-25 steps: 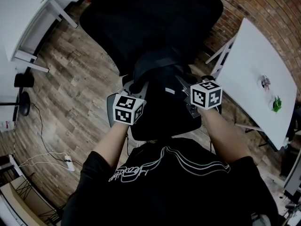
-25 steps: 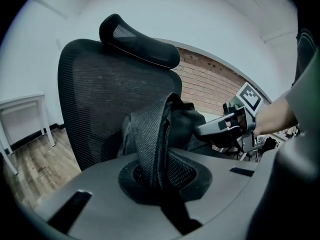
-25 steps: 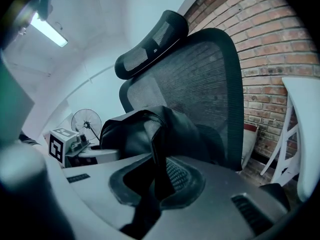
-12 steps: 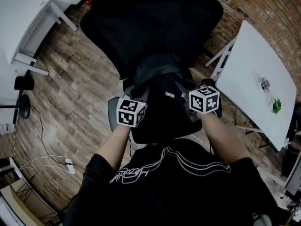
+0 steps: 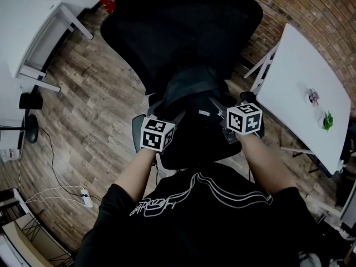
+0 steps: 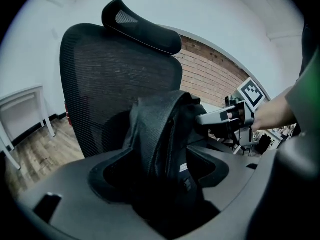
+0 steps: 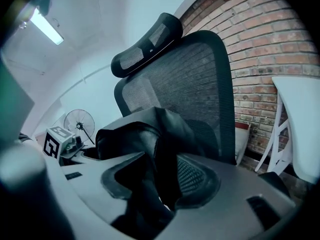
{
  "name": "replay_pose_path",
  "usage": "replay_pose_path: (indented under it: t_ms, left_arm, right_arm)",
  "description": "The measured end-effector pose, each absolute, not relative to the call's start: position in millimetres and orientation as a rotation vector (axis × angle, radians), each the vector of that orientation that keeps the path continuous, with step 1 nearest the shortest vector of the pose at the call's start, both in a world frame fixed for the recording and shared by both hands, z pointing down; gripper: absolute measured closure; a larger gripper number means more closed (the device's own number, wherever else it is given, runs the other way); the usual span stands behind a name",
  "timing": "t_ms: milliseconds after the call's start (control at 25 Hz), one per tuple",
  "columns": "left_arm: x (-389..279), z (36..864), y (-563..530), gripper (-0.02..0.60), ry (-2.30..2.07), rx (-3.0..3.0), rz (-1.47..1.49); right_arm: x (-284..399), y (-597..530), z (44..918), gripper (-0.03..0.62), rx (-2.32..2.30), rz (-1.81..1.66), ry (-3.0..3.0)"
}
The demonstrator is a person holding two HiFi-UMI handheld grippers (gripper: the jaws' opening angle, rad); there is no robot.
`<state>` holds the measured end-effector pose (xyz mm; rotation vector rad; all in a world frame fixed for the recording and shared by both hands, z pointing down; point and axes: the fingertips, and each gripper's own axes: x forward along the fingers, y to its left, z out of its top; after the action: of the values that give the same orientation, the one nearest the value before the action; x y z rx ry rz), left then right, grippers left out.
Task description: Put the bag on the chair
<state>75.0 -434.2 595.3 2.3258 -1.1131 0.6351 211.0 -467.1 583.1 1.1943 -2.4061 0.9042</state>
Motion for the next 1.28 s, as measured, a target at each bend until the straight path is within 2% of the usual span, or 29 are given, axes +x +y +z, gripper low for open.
replay_pose_path:
  t_ms: [240, 560, 760, 840, 960, 1040, 1120, 1240, 1280]
  left_arm:
    - [58, 583, -422, 0.236, -1.114, 2.289, 0.615]
    - [44, 541, -396, 0.236, -1.123, 2.308, 0.571]
    - [36, 501, -375, 0.254, -1.129, 2.276, 0.436]
    - [35, 479, -365, 0.325, -1.113, 2.288, 0.373]
    - [41, 441, -349, 0.387, -1.080, 2.374, 0.332]
    - [43, 419, -338, 0.472, -1.063, 2.425, 0.328]
    - [42, 398, -326, 0.522, -1.057, 2.441, 0.273]
    - [42, 365, -309, 0.537, -1.011, 2.485, 0.174]
    - [42, 357, -303, 0.539, -0.997, 2.513, 0.179]
  right_arm:
    - [215, -447, 572, 0.316, 1.211, 0.889, -2.415]
    - [230, -413, 533, 0.303, 1.274, 0.837, -2.445]
    - [196, -378, 490, 0.334, 1.103, 0.783, -2.557]
    - [181, -364, 468, 0.370, 1.034, 0.783, -2.614]
    - [164, -347, 442, 0.474, 0.954, 0.750, -2.671]
    - [156, -337, 428, 0.514, 0.937, 0.738, -2.681]
    - [153, -329, 416, 0.539, 0.947, 0.741, -2.672]
    - [153, -323, 388, 0.599, 0.973, 0.747, -2.729]
    - [153, -321, 378, 0.599, 0.972, 0.754, -2.761]
